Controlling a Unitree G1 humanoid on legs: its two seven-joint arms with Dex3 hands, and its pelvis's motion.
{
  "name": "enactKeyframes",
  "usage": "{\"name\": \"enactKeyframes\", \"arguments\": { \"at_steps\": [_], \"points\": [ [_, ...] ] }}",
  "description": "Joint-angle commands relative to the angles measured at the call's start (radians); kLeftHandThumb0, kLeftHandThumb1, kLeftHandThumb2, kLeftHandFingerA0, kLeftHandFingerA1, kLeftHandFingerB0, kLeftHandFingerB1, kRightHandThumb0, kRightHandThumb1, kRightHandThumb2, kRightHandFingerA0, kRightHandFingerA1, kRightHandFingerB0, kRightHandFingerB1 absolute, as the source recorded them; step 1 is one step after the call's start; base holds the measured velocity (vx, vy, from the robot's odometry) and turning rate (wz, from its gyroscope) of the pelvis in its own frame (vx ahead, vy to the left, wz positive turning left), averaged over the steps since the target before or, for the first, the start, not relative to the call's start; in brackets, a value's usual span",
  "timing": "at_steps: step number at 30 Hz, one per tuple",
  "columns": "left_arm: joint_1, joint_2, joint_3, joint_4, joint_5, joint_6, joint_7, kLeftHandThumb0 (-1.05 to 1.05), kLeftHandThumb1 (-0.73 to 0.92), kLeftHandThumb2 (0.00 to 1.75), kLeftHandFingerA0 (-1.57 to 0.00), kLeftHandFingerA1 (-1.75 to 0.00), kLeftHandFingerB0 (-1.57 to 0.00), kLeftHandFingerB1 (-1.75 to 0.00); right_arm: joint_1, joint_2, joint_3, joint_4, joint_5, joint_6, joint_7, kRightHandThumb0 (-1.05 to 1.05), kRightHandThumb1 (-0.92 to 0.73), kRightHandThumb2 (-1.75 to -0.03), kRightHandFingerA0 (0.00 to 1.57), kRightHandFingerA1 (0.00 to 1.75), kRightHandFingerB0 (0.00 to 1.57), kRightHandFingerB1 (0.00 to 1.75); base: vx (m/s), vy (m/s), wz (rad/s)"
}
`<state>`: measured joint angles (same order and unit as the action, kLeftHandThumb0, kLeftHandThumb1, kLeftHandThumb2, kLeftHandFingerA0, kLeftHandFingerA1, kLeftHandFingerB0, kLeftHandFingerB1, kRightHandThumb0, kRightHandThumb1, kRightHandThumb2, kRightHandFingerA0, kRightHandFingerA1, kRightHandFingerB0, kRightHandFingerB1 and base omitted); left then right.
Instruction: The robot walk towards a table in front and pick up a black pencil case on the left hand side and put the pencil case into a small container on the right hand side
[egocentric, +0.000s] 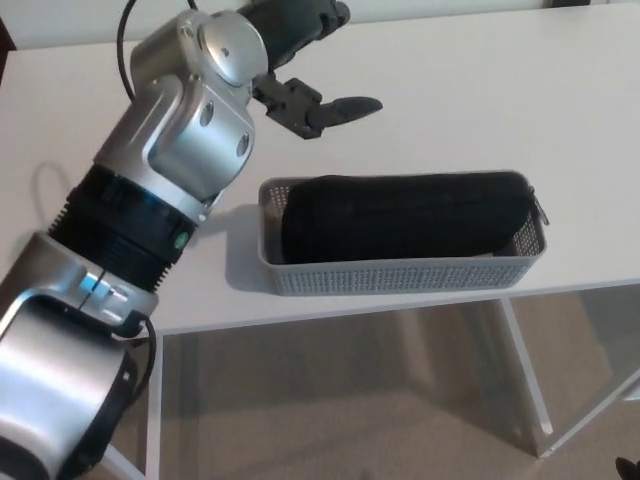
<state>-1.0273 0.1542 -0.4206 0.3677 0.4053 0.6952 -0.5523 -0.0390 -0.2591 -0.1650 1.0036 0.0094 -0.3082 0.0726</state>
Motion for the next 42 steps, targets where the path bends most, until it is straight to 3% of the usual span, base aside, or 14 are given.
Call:
{"name": "enactKeyframes", "arguments": {
  "at_steps": [1,10,18,19,25,26,27,28,29,31,32,34,35,42],
  "points": [
    [-0.016,0.062,0.046,-0.063,-0.037,-0.029,-0.048,-0.95,0.56,0.93,0.00,-0.01,0.00,0.00,0.003,-0.003,-0.009,-0.007,0.009,0.008,-0.011,-0.35,-0.51,-0.55,0.49,0.42,0.30,0.34,0.00,0.000,0.00],
    [0.276,0.310,0.496,-0.816,-0.272,0.034,-0.220,-0.94,0.61,0.97,0.00,-0.03,0.00,0.00,0.056,-0.003,-0.013,-0.009,0.009,-0.010,-0.013,-0.36,-0.50,-0.55,0.50,0.42,0.30,0.34,0.00,0.000,0.00],
    [0.928,0.193,1.098,-1.343,-0.584,-0.006,-0.443,-0.88,0.52,0.91,0.00,-0.09,-0.02,-0.05,0.092,-0.011,0.002,0.033,-0.005,-0.019,0.005,-0.36,-0.51,-0.55,0.47,0.42,0.29,0.34,0.00,0.000,0.00],
    [1.174,0.124,1.229,-1.365,-0.702,-0.137,-0.530,-0.83,0.60,0.58,-0.03,-0.26,-0.03,-0.25,0.094,-0.007,0.010,0.048,-0.016,-0.022,-0.004,-0.35,-0.51,-0.55,0.48,0.42,0.29,0.34,0.00,0.000,0.00],
    [1.746,-0.061,1.297,-1.202,-0.901,-0.557,-0.804,-0.77,0.50,0.57,-0.10,-0.29,-0.14,-0.28,0.143,0.005,0.015,0.080,-0.016,-0.045,0.006,-0.36,-0.52,-0.55,0.48,0.42,0.30,0.34,0.00,0.000,0.00],
    [1.859,-0.077,1.297,-1.142,-0.880,-0.622,-0.877,-0.37,0.12,0.82,0.00,-0.49,0.00,-0.47,0.168,0.005,0.020,0.084,-0.023,-0.061,0.008,-0.37,-0.52,-0.56,0.48,0.44,0.29,0.35,0.00,0.000,0.00],
    [1.905,-0.078,1.293,-1.118,-0.863,-0.652,-0.895,-0.37,0.12,0.82,0.00,-0.49,0.00,-0.47,0.177,0.007,0.021,0.088,-0.023,-0.068,0.011,-0.37,-0.52,-0.56,0.48,0.44,0.29,0.35,0.00,0.000,0.00],
    [1.962,-0.086,1.279,-1.034,-0.868,-0.707,-0.956,-0.74,0.47,0.56,-0.17,-0.31,-0.18,-0.29,0.187,0.009,0.028,0.088,-0.032,-0.074,0.000,-0.37,-0.52,-0.56,0.49,0.43,0.31,0.35,0.00,0.000,0.00],
    [2.008,-0.057,1.259,-0.941,-0.845,-0.767,-1.013,-0.78,0.51,0.57,-0.19,-0.32,-0.17,-0.28,0.188,0.017,0.024,0.094,-0.024,-0.076,0.006,-0.38,-0.51,-0.56,0.49,0.45,0.30,0.35,0.00,0.000,0.00],
    [2.043,-0.024,1.241,-0.863,-0.824,-0.812,-1.045,-0.78,0.52,0.57,-0.23,-0.33,-0.18,-0.28,0.189,0.025,0.022,0.103,-0.020,-0.078,0.006,-0.37,-0.50,-0.56,0.50,0.45,0.31,0.35,0.00,0.000,0.00],
    [2.049,-0.004,1.234,-0.822,-0.812,-0.828,-1.052,-0.80,0.44,0.79,-0.20,-0.41,-0.16,-0.37,0.187,0.029,0.024,0.108,-0.022,-0.078,0.003,-0.35,-0.50,-0.55,0.49,0.45,0.31,0.35,0.00,0.000,0.00],
    [2.049,0.036,1.211,-0.764,-0.786,-0.848,-1.039,-0.79,0.43,0.77,-0.21,-0.40,-0.18,-0.37,0.174,0.028,0.026,0.114,-0.023,-0.075,0.002,-0.36,-0.52,-0.56,0.48,0.45,0.30,0.35,0.00,0.000,0.00],
    [2.060,0.055,1.222,-0.739,-0.777,-0.845,-1.041,-0.69,0.47,0.56,-0.31,-0.35,-0.27,-0.30,0.187,0.031,0.022,0.115,-0.018,-0.078,0.006,-0.35,-0.51,-0.56,0.47,0.45,0.29,0.36,0.00,0.000,0.00],
    [2.064,0.161,1.168,-0.613,-0.719,-0.846,-0.998,-0.62,0.39,0.71,-0.32,-0.46,-0.24,-0.40,0.188,0.015,0.041,0.150,-0.042,-0.077,-0.017,-0.42,-0.52,-0.56,0.48,0.44,0.30,0.35,0.00,0.000,0.00]
  ]
}}
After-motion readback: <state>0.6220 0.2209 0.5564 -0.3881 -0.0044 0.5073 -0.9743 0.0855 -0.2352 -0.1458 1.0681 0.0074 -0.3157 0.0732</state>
